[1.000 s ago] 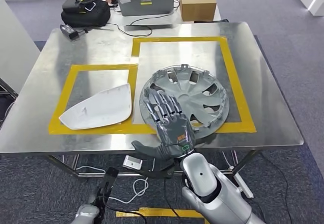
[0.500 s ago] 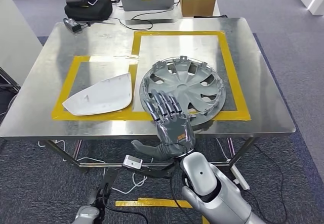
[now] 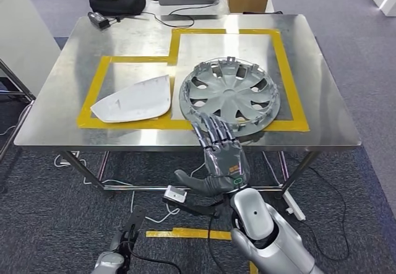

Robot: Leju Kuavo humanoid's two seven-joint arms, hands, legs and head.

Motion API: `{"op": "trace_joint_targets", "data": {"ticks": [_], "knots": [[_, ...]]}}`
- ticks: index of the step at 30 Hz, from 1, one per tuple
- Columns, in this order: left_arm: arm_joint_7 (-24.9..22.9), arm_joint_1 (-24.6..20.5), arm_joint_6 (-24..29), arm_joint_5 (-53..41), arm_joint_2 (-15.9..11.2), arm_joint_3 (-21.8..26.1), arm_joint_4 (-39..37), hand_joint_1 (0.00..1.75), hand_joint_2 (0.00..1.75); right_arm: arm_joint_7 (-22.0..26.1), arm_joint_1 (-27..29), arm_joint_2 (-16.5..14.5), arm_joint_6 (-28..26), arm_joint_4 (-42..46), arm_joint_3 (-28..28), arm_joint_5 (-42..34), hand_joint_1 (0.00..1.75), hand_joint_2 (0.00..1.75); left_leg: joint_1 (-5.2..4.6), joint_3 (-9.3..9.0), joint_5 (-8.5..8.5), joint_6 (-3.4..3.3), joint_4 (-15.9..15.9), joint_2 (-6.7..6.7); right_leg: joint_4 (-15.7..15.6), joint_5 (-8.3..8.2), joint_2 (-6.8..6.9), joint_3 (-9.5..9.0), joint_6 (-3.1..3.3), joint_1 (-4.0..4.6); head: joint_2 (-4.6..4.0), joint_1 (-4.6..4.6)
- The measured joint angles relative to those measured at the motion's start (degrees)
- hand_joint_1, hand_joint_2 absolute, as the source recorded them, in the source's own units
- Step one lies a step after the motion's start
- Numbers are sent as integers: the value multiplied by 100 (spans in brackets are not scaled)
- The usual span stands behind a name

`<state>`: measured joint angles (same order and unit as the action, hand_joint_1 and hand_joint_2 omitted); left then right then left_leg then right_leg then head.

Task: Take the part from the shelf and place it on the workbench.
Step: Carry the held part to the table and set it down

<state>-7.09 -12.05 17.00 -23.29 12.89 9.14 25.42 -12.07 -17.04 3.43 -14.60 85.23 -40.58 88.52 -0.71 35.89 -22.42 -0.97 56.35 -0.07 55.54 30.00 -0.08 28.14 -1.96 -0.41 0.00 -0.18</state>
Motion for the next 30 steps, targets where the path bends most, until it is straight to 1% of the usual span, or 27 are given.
{"op": "trace_joint_targets", "data": {"ticks": [1, 2, 3, 4, 6, 7, 8, 9, 10, 11, 12, 13, 14, 15, 17, 18, 19, 21, 22, 23, 24, 25, 26, 27, 28, 29, 30], "knots": [[1, 5, -4, 2, -10, -3, 0, 0, 0, -4, 6, 1, -4, -9, 5, -1, 0, 0, 4, 18, 18, 31, 5, -1, 1, -30, 8, 30, 44, -7, 0, -4], [1, 10, -7, 4, -17, -4, 0, 0, 0, -8, 8, 0, -5, -17, 9, -2, 0, 0, 10, 48, -32, 64, 40, -3, -3, -71, 16, 63, 98, -15, 0, -2], [1, 14, -7, 5, -23, -5, 0, 0, 0, -9, 8, -1, -5, -23, 12, -2, 0, 0, 18, 101, -177, 101, 157, -4, -9, -120, 25, 106, 153, -26, 0, 8], [1, 15, -7, 5, -32, -6, 0, 0, 0, -9, 8, -1, -6, -27, 14, -2, 0, 0, 31, 183, -407, 137, 384, -5, -16, -173, 37, 158, 198, -37, 0, 14], [1, 17, 9, 19, -45, -6, 0, 0, 0, -9, 11, -2, -7, -36, 19, -2, 0, 0, 65, 390, -943, 199, 1131, -5, -9, -274, 50, 286, 237, -34, 0, 32], [-1, 21, 37, 32, -48, -5, 0, 0, 0, -9, 16, -1, -7, -43, 22, -2, 0, 0, 82, 454, -1094, 220, 1470, -5, -1, -323, 54, 354, 235, -32, 0, 33], [-3, 26, 79, 44, -42, -3, 2, 0, 0, -9, 22, -1, -6, -50, 25, -3, 0, 0, 98, 449, -1124, 233, 1667, -4, 12, -369, 57, 425, 228, -32, 0, 34], [-12, 32, 127, 54, -29, -2, 8, 0, 0, -9, 29, 0, -6, -56, 30, -6, 0, 0, 112, 349, -1035, 240, 1651, -4, 30, -411, 58, 496, 214, -33, 0, 35], [-35, 41, 166, 53, -10, -1, 28, 0, 0, -9, 37, 1, -5, -59, 36, -16, 0, 0, 125, 152, -882, 239, 1426, -4, 51, -449, 57, 566, 195, -35, 0, 35], [-69, 52, 189, 46, 15, 0, 65, 0, 0, -9, 44, 0, -4, -61, 48, -41, 0, 0, 135, -120, -748, 233, 1060, -4, 74, -483, 56, 626, 169, -36, 0, 36], [-104, 61, 190, 32, 38, -1, 108, 0, 0, -13, 51, -1, -2, -62, 67, -78, 0, 0, 136, -401, -682, 219, 644, -6, 99, -514, 55, 681, 138, -30, 0, 36], [-128, 66, 170, 18, 57, -3, 150, 0, 0, -19, 62, -2, 6, -67, 96, -136, 0, 0, 132, -615, -674, 196, 304, -10, 116, -552, 57, 722, 101, -23, 0, 33], [-126, 68, 144, 20, 65, -6, 178, 0, 0, -28, 81, -7, 19, -75, 140, -208, 0, 0, 121, -735, -701, 169, 91, -13, 125, -594, 61, 751, 63, -19, 0, 32], [-104, 67, 118, 41, 60, -9, 187, 0, 0, -42, 111, -15, 37, -89, 193, -282, 0, 0, 106, -762, -718, 134, 3, -16, 121, -640, 66, 772, 23, -16, 0, 30], [-37, 60, 100, 132, 24, -9, 177, 0, 0, -76, 214, -32, 65, -138, 329, -414, 0, 0, 103, -699, -646, 45, -24, -10, 108, -679, 67, 813, -51, -31, 0, 29], [-14, 49, 106, 178, 5, -9, 169, 0, 0, -95, 280, -38, 69, -167, 400, -459, 0, 0, 105, -652, -589, -3, -36, -5, 165, -585, 61, 864, -79, -36, 0, 26], [1, 35, 126, 231, -14, -8, 162, 0, 0, -137, 356, -40, 72, -208, 497, -528, 0, 0, 107, -594, -525, -51, -53, 1, 337, -388, 49, 943, -97, -39, 0, 19], [10, 26, 220, 391, -41, -4, 152, 0, 0, -298, 626, -56, 112, -332, 793, -965, 0, 0, 88, -458, -410, -120, -57, 2, 1017, 171, 29, 1142, -109, -36, 0, 10], [9, 42, 288, 495, -52, 3, 150, 0, 0, -342, 841, -88, 108, -454, 1061, -1418, 0, 0, 73, -396, -358, -145, -56, -4, 1400, 381, 24, 1210, -110, -33, 0, 7], [4, 68, 354, 596, -62, 10, 149, 0, 0, -316, 1095, -127, 81, -628, 1389, -1948, 0, 0, 58, -335, -310, -160, -53, -15, 1671, 467, 22, 1225, -108, -31, 0, 8], [-1, 100, 413, 683, -70, 18, 149, 0, 0, -228, 1354, -173, 23, -843, 1747, -2442, 0, 0, 41, -272, -262, -168, -47, -31, 1765, 428, 21, 1164, -99, -29, 0, 6], [-5, 127, 459, 763, -81, 24, 149, 0, 0, -109, 1579, -218, -39, -1090, 2113, -2857, 0, 0, 22, -205, -214, -168, -40, -47, 1652, 299, 21, 1016, -78, -25, 0, 5], [-8, 145, 502, 835, -88, 28, 149, 0, 0, -6, 1760, -252, -80, -1351, 2463, -3150, 0, 0, 4, -137, -165, -163, -31, -59, 1353, 151, 21, 781, -38, -12, 0, 3], [-2, 152, 537, 904, -90, 29, 150, 0, 0, 64, 1897, -295, -103, -1602, 2787, -3380, 0, 0, -16, -74, -120, -150, -22, -64, 936, 62, 25, 472, 13, 12, 0, 5], [8, 149, 565, 968, -87, 29, 150, 0, 0, 137, 1997, -351, -116, -1856, 3093, -3572, 0, 0, -34, -23, -77, -133, -12, -57, 493, 42, 32, 165, 57, 34, 0, 6], [20, 141, 593, 1024, -81, 26, 151, 0, 0, 215, 2075, -419, -128, -2131, 3390, -3734, 0, 0, -45, 11, -30, -113, -6, -45, 161, 63, 35, -56, 84, 58, 0, 11], [31, 130, 613, 1069, -73, 21, 150, 0, 0, 290, 2150, -491, -138, -2387, 3636, -3843, 0, 0, -48, 36, 19, -92, -4, -31, -35, 94, 38, -183, 95, 74, 0, 13]]}}
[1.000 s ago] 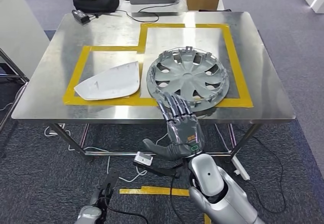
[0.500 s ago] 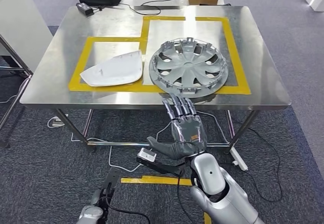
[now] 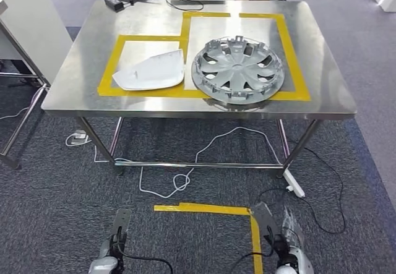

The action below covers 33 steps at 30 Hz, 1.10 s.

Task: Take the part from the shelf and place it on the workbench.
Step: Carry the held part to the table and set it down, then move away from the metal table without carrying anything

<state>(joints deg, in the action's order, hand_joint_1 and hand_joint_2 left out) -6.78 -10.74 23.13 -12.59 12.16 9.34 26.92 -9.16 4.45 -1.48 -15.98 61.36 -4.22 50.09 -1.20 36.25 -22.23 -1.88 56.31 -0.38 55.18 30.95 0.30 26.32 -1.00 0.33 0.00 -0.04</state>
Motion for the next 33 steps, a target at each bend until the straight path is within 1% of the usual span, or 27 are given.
{"op": "trace_joint_targets", "data": {"ticks": [2, 3, 4, 5, 7, 8, 9, 10, 11, 12, 14, 15, 17, 18, 19, 20, 22, 23, 24, 25, 26, 27, 28, 29, 30, 31, 33], "knots": [[12, -12, 40, 79, 13, -13, -2, 0, 0, 98, 143, -133, 14, -478, 418, -179, 0, 0, 7, 32, 73, 46, -2, 14, -82, -57, 7, 19, 25, -2, 0, -1], [16, -17, 60, 124, 18, -19, -4, 0, 0, 100, 188, -192, 68, -705, 609, -296, 0, 0, 14, 58, 4, 84, 35, 15, -92, -113, 15, 58, 59, -13, 0, 2], [21, -27, 85, 175, 20, -25, -8, 0, 0, 85, 205, -249, 152, -946, 803, -432, 0, 0, 26, 101, -168, 128, 158, 15, -103, -176, 24, 108, 102, -25, 0, 15], [29, -47, 110, 234, 20, -31, -17, 0, 0, 71, 200, -304, 254, -1225, 1003, -563, 0, 0, 45, 166, -433, 172, 391, 16, -108, -239, 34, 170, 138, -39, 0, 28], [65, -110, 146, 356, 23, -58, -59, 0, 0, 37, 176, -380, 433, -1858, 1399, -727, 0, 0, 88, 322, -1000, 247, 1119, 17, -80, -356, 54, 324, 170, -36, 0, 51], [82, -139, 158, 415, 25, -80, -85, 0, 0, -11, 170, -405, 511, -2177, 1584, -746, 0, 0, 106, 354, -1145, 271, 1437, 17, -56, -412, 67, 420, 165, -37, 0, 52], [95, -160, 166, 473, 26, -105, -110, 0, 0, -85, 169, -426, 599, -2451, 1748, -716, 0, 0, 123, 315, -1158, 288, 1608, 17, -26, -467, 78, 524, 157, -38, 0, 52], [99, -174, 175, 526, 25, -130, -128, 0, 0, -175, 175, -450, 697, -2655, 1885, -653, 0, 0, 137, 189, -1061, 295, 1586, 17, 8, -518, 82, 630, 146, -39, 0, 52], [109, -186, 183, 576, 25, -155, -141, 0, 0, -253, 180, -479, 798, -2806, 2002, -570, 0, 0, 147, -26, -915, 292, 1375, 17, 42, -569, 78, 733, 131, -39, 0, 53], [125, -200, 185, 621, 25, -181, -150, 0, 0, -308, 184, -514, 891, -2907, 2095, -485, 0, 0, 152, -317, -809, 277, 1024, 16, 76, -620, 71, 823, 113, -39, 0, 55], [161, -236, 186, 680, 31, -242, -159, 0, 0, -338, 174, -584, 997, -3026, 2238, -359, 0, 0, 135, -859, -813, 217, 247, 14, 122, -729, 57, 957, 62, -28, 0, 49], [174, -247, 187, 703, 36, -274, -160, 0, 0, -319, 162, -611, 1021, -3064, 2301, -330, 0, 0, 121, -999, -853, 184, 8, 13, 125, -790, 55, 992, 32, -29, 0, 51], [171, -239, 204, 757, 50, -331, -161, 0, 0, -246, 111, -646, 1058, -3130, 2443, -308, 0, 0, 100, -995, -818, 112, -115, 18, 95, -907, 51, 1028, -37, -42, 0, 58], [157, -230, 225, 789, 63, -365, -161, 0, 0, -202, 66, -657, 1072, -3174, 2526, -293, 0, 0, 102, -949, -754, 69, -128, 29, 108, -877, 40, 1057, -73, -53, 0, 66], [141, -222, 248, 817, 79, -404, -161, 0, 0, -155, 12, -663, 1075, -3223, 2609, -268, 0, 0, 106, -893, -686, 20, -139, 40, 201, -733, 27, 1115, -105, -61, 0, 58], [128, -218, 268, 849, 97, -443, -161, 0, 0, -96, -49, -665, 1056, -3280, 2685, -235, 0, 0, 113, -824, -613, -21, -151, 52, 405, -484, 12, 1193, -131, -68, 0, 45], [125, -216, 290, 915, 121, -516, -161, 0, 0, 15, -194, -667, 977, -3408, 2807, -162, 0, 0, 98, -656, -473, -68, -146, 63, 1122, 128, -4, 1373, -165, -79, 0, 19], [125, -215, 304, 950, 126, -546, -161, 0, 0, 55, -263, -667, 932, -3472, 2855, -128, 0, 0, 89, -564, -400, -73, -141, 67, 1489, 295, -6, 1420, -177, -82, 0, 17], [127, -215, 326, 984, 130, -574, -161, 0, 0, 78, -322, -667, 896, -3531, 2901, -93, 0, 0, 82, -466, -325, -73, -135, 70, 1740, 312, -7, 1407, -185, -84, 0, 18], [133, -215, 346, 1025, 132, -597, -161, 0, 0, 99, -362, -667, 863, -3576, 2943, -62, 0, 0, 77, -367, -254, -66, -127, 72, 1811, 194, -7, 1306, -187, -86, 0, 17], [143, -216, 362, 1068, 134, -613, -161, 0, 0, 126, -390, -667, 834, -3609, 2982, -37, 0, 0, 75, -273, -187, -55, -116, 71, 1684, 18, -7, 1112, -183, -87, 0, 18], [154, -219, 372, 1109, 136, -629, -161, 0, 0, 158, -412, -667, 808, -3632, 3020, -17, 0, 0, 73, -193, -125, -37, -99, 68, 1365, -123, -8, 818, -176, -89, 0, 16], [167, -223, 375, 1142, 137, -644, -161, 0, 0, 192, -435, -667, 781, -3646, 3050, -2, 0, 0, 65, -123, -76, -14, -78, 66, 911, -156, -10, 452, -167, -88, 0, 14], [175, -231, 379, 1171, 137, -663, -161, 0, 0, 229, -460, -667, 757, -3661, 3077, 9, 0, 0, 56, -72, -21, 12, -54, 67, 442, -92, -17, 121, -153, -86, 0, 19], [181, -242, 384, 1196, 137, -681, -161, 0, 0, 263, -482, -667, 732, -3687, 3105, 18, 0, 0, 50, -34, 41, 36, -37, 69, 104, -14, -25, -105, -139, -78, 0, 25], [185, -252, 391, 1227, 137, -696, -161, 0, 0, 295, -498, -667, 702, -3718, 3134, 31, 0, 0, 48, -4, 102, 59, -33, 74, -88, 46, -33, -217, -127, -65, 0, 26], [187, -258, 404, 1291, 133, -712, -163, 0, 0, 354, -504, -668, 624, -3800, 3194, 67, 0, 0, 56, 48, 160, 114, -24, 67, -118, -8, -26, -121, -68, -67, 0, 27]]}}
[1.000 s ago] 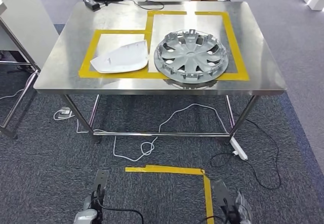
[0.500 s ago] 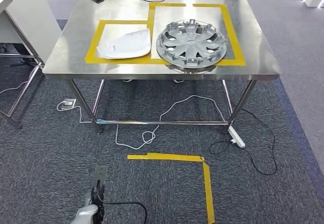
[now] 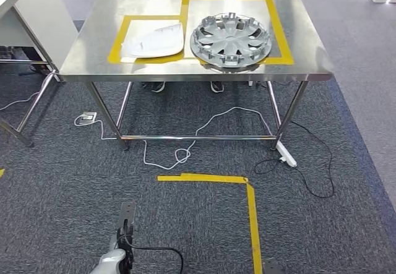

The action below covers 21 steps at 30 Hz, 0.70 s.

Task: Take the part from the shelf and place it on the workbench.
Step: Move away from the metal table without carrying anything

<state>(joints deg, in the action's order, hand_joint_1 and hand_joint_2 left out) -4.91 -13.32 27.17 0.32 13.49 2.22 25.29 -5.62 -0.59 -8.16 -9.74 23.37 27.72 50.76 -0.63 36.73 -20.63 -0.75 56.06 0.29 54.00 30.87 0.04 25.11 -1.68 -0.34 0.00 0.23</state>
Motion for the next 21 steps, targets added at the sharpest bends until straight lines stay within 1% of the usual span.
{"op": "trace_joint_targets", "data": {"ticks": [1, 2, 3, 4, 5, 6, 7, 8, 9, 10, 11, 12, 13, 14, 15, 16, 17, 18, 19, 20, 21], "knots": [[1, 3, 5, 27, -4, -5, -1, 0, 0, 27, 2, -1, -42, -31, 24, 18, 0, 0, 6, 43, -111, 36, 71, -6, -2, -44, 13, 53, 52, -8, 0, 3], [4, 6, 12, 49, -11, -9, -2, 0, 0, 55, 6, -2, -79, -59, 45, 33, 0, 0, 13, 110, -332, 74, 252, -13, -2, -104, 26, 122, 108, -20, 0, 12], [7, 6, 21, 67, -19, -15, -3, 0, 0, 84, 9, -3, -107, -83, 62, 41, 0, 0, 27, 191, -642, 108, 549, -14, 8, -164, 37, 186, 152, -22, 0, 22], [10, 5, 31, 86, -25, -21, -5, 0, 0, 108, 11, -3, -125, -101, 76, 49, 0, 0, 37, 272, -947, 135, 937, -15, 23, -227, 41, 264, 178, -18, 0, 29], [13, 4, 44, 109, -31, -27, -9, 0, 0, 131, 13, -2, -143, -122, 94, 59, 0, 0, 45, 331, -1157, 152, 1326, -15, 47, -293, 46, 362, 186, -13, 0, 31], [16, 4, 55, 131, -36, -33, -16, 0, 0, 149, 13, -2, -161, -146, 109, 68, 0, 0, 47, 338, -1226, 158, 1612, -15, 73, -354, 50, 465, 189, -8, 0, 31], [25, 5, 63, 154, -40, -38, -25, 0, 0, 165, 11, -1, -180, -170, 127, 77, 0, 0, 48, 276, -1160, 153, 1736, -15, 103, -411, 53, 570, 190, 0, 0, 32], [39, 5, 72, 179, -45, -45, -33, 0, 0, 176, 9, -1, -198, -194, 144, 86, 0, 0, 47, 126, -1007, 136, 1660, -15, 136, -465, 54, 673, 187, 10, 0, 32], [58, 3, 77, 201, -50, -54, -39, 0, 0, 184, 6, -2, -211, -216, 157, 93, 0, 0, 43, -114, -860, 104, 1399, -16, 166, -517, 52, 767, 180, 20, 0, 32], [77, -1, 79, 226, -55, -63, -42, 0, 0, 192, 4, -2, -220, -237, 170, 103, 0, 0, 29, -429, -802, 61, 1003, -17, 195, -565, 49, 846, 166, 35, 0, 31], [91, -7, 81, 245, -58, -74, -42, 0, 0, 201, 3, -3, -228, -254, 182, 113, 0, 0, 17, -740, -828, 18, 560, -17, 219, -615, 48, 906, 145, 47, 0, 27], [99, -13, 82, 257, -61, -85, -44, 0, 0, 211, -2, -3, -235, -268, 194, 121, 0, 0, 3, -965, -896, -16, 211, -18, 234, -670, 48, 949, 120, 55, 0, 24], [102, -15, 84, 266, -63, -97, -47, 0, 0, 218, -9, -3, -239, -283, 204, 127, 0, 0, -11, -1088, -961, -41, -9, -18, 236, -727, 51, 978, 93, 55, 0, 24], [103, -11, 87, 270, -66, -108, -53, 0, 0, 225, -13, -2, -244, -299, 213, 130, 0, 0, -17, -1100, -962, -62, -102, -17, 225, -789, 54, 999, 63, 51, 0, 24], [103, -7, 92, 273, -68, -119, -62, 0, 0, 230, -17, -1, -248, -318, 221, 130, 0, 0, -13, -1054, -909, -86, -116, -8, 224, -810, 48, 1026, 33, 41, 0, 30], [101, -5, 97, 282, -69, -130, -72, 0, 0, 232, -16, 1, -248, -336, 228, 131, 0, 0, -6, -997, -840, -122, -133, 1, 265, -735, 39, 1073, 5, 34, 0, 27], [99, -5, 102, 297, -68, -139, -81, 0, 0, 235, -14, 2, -248, -352, 238, 132, 0, 0, 3, -926, -761, -163, -152, 11, 399, -551, 27, 1141, -25, 28, 0, 18], [97, -8, 109, 312, -65, -149, -92, 0, 0, 236, -17, 3, -247, -364, 250, 134, 0, 0, 11, -845, -683, -194, -162, 19, 647, -275, 17, 1232, -49, 18, 0, 8], [96, -10, 119, 328, -62, -157, -103, 0, 0, 236, -23, 3, -245, -372, 260, 138, 0, 0, 6, -757, -611, -216, -158, 21, 992, 26, 13, 1332, -71, 11, 0, -2], [96, -10, 130, 343, -61, -163, -116, 0, 0, 236, -30, 3, -244, -379, 267, 141, 0, 0, 1, -663, -539, -222, -150, 24, 1379, 253, 12, 1409, -91, 4, 0, -7], [96, -9, 139, 358, -61, -168, -132, 0, 0, 236, -37, 3, -243, -385, 272, 144, 0, 0, -2, -565, -467, -217, -139, 28, 1693, 349, 12, 1439, -108, 0, 0, -6]]}}
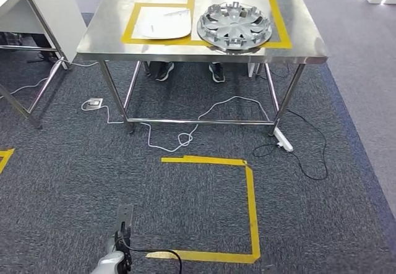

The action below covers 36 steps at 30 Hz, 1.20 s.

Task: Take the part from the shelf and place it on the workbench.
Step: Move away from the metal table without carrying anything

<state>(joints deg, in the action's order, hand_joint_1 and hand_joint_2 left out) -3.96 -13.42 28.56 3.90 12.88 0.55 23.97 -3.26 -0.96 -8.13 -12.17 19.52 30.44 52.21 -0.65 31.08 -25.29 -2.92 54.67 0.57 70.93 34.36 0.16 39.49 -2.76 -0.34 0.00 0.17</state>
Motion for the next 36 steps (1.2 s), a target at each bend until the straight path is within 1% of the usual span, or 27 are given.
{"op": "trace_joint_targets", "data": {"ticks": [1, 2, 4, 6, 7, 8, 10, 11, 14, 15, 16, 17, 18, 19, 21, 23, 25, 26, 27, 29, 30, 31, 32, 33, 34, 35, 36], "knots": [[1, 0, 5, 15, -1, -3, -14, 0, 0, 0, -3, 0, 1, -7, 5, 4, 0, 0, -2, 101, 69, 8, 14, 3, 169, -40, 0, -41, -12, -3, 0, -1], [1, -1, 5, 32, -1, -5, -27, 0, 0, -1, -5, 0, 3, -13, 11, 10, 0, 0, -2, 204, 138, 20, 31, 5, 145, -184, 0, -176, -16, -8, 0, -2], [2, -8, 6, 60, -1, -9, -43, 0, 0, -1, -22, 1, 7, -19, 25, 26, 0, 0, -5, 372, 266, 55, 69, 3, -469, -439, -1, -735, 1, -16, 0, -3], [2, -23, 8, 83, -2, -14, -50, 0, 0, -1, -64, 3, 8, -21, 32, 39, 0, 0, -19, 482, 384, 106, 116, 1, -1330, -361, -8, -1352, 36, -9, 0, -3], [2, -32, 9, 90, -3, -16, -54, 0, 0, -2, -79, 4, 8, -23, 34, 45, 0, 0, -22, 514, 443, 133, 129, 3, -1593, -281, -14, -1509, 57, 3, 0, -3], [2, -37, 9, 95, -4, -18, -58, 0, 0, -2, -86, 4, 10, -27, 36, 47, 0, 0, -19, 536, 500, 162, 133, 5, -1718, -250, -16, -1552, 85, 15, 0, -3], [2, -33, 8, 109, -8, -19, -77, 0, 0, -3, -78, 5, 14, -41, 42, 53, 0, 0, 7, 580, 480, 233, 166, 0, -1716, -329, 6, -1443, 183, 13, -1, -7], [2, -28, 8, 125, -10, -20, -86, 0, 0, -2, -75, 5, 16, -47, 45, 58, 0, 0, 20, 622, 297, 272, 279, -6, -1714, -393, 20, -1377, 239, 7, -1, 2], [2, -25, 17, 171, -22, -30, -104, 0, 0, 0, -74, 7, 17, -57, 55, 80, 0, 0, 58, 808, -635, 360, 1209, -15, -1704, -620, 38, -1141, 318, 1, -1, 40], [0, -27, 21, 185, -27, -37, -110, 0, 0, 0, -74, 7, 17, -59, 60, 86, 0, 0, 68, 839, -784, 376, 1562, -15, -1689, -699, 41, -1048, 314, 1, -1, 44], [-1, -28, 24, 204, -31, -45, -118, 0, 0, 0, -75, 7, 19, -61, 67, 90, 0, 0, 78, 811, -780, 386, 1794, -15, -1666, -774, 44, -947, 306, 1, -2, 43], [-2, -29, 25, 226, -34, -52, -125, 0, 0, 0, -75, 7, 20, -61, 73, 95, 0, 0, 85, 705, -654, 387, 1844, -15, -1636, -839, 48, -829, 292, 0, -2, 45], [-1, -32, 25, 247, -39, -58, -130, 0, 0, 0, -76, 6, 22, -62, 79, 100, 0, 0, 90, 509, -481, 380, 1686, -15, -1598, -896, 49, -717, 274, 0, -2, 46], [1, -39, 25, 263, -43, -64, -133, 0, 0, 0, -78, 5, 24, -62, 83, 107, 0, 0, 93, 232, -364, 363, 1364, -16, -1558, -943, 49, -623, 253, -1, -1, 47], [2, -68, 25, 297, -50, -83, -136, 0, 0, -1, -86, 4, 25, -63, 85, 121, 0, 0, 83, -341, -409, 312, 540, -20, -1482, -1029, 48, -490, 198, 15, 0, 44], [2, -97, 30, 326, -54, -101, -139, 0, 0, -2, -97, 5, 23, -63, 87, 142, 0, 0, 62, -563, -550, 266, 113, -25, -1450, -1134, 54, -413, 138, 24, -1, 40], [0, -103, 38, 356, -56, -108, -150, 0, 0, -2, -94, 7, 22, -66, 90, 161, 0, 0, 59, -467, -495, 187, 79, -15, -1434, -1169, 49, -343, 77, 8, -1, 43], [-2, -103, 42, 373, -57, -109, -157, 0, 0, -5, -87, 7, 21, -68, 91, 169, 0, 0, 61, -396, -431, 130, 77, -7, -1346, -1036, 38, -282, 51, -2, 0, 36], [-3, -104, 45, 388, -57, -112, -163, 0, 0, -7, -80, 7, 20, -71, 93, 175, 0, 0, 63, -314, -355, 82, 69, 1, -1149, -791, 24, -199, 29, -10, 0, 32], [1, -106, 45, 409, -57, -116, -173, 0, 0, -9, -82, 7, 16, -73, 97, 180, 0, 0, 47, -136, -205, 28, 74, 7, -463, -179, 8, -9, 2, -21, -1, 16], [4, -104, 44, 413, -57, -119, -179, 0, 0, -8, -87, 7, 14, -73, 97, 180, 0, 0, 33, -39, -128, 23, 79, 8, -98, -4, 6, 49, -7, -21, -1, 14], [7, -102, 43, 416, -58, -120, -185, 0, 0, -7, -91, 7, 13, -73, 98, 180, 0, 0, 20, 61, -50, 22, 86, 8, 160, 13, 6, 46, -10, -21, -2, 14], [7, -100, 42, 417, -58, -121, -191, 0, 0, -6, -92, 7, 13, -73, 99, 180, 0, 0, 8, 164, 27, 25, 93, 9, 254, -103, 6, -38, -3, -21, -1, 14], [7, -98, 42, 418, -58, -122, -196, 0, 0, -5, -93, 7, 12, -73, 100, 180, 0, 0, -3, 264, 101, 31, 101, 8, 152, -284, 6, -218, 13, -19, -1, 14], [7, -100, 44, 418, -58, -125, -199, 0, 0, -4, -97, 7, 10, -73, 102, 181, 0, 0, -11, 346, 171, 41, 111, 6, -135, -436, 5, -492, 39, -16, -1, 15], [7, -102, 50, 421, -57, -128, -200, 0, 0, -2, -106, 7, 8, -72, 103, 181, 0, 0, -23, 413, 227, 56, 123, 4, -557, -478, 5, -849, 68, -5, 0, 14], [8, -104, 61, 426, -56, -134, -201, 0, 0, 3, -123, 7, 5, -72, 104, 183, 0, 0, -34, 465, 279, 79, 138, 3, -1021, -415, 6, -1189, 93, 5, 0, 14]]}}
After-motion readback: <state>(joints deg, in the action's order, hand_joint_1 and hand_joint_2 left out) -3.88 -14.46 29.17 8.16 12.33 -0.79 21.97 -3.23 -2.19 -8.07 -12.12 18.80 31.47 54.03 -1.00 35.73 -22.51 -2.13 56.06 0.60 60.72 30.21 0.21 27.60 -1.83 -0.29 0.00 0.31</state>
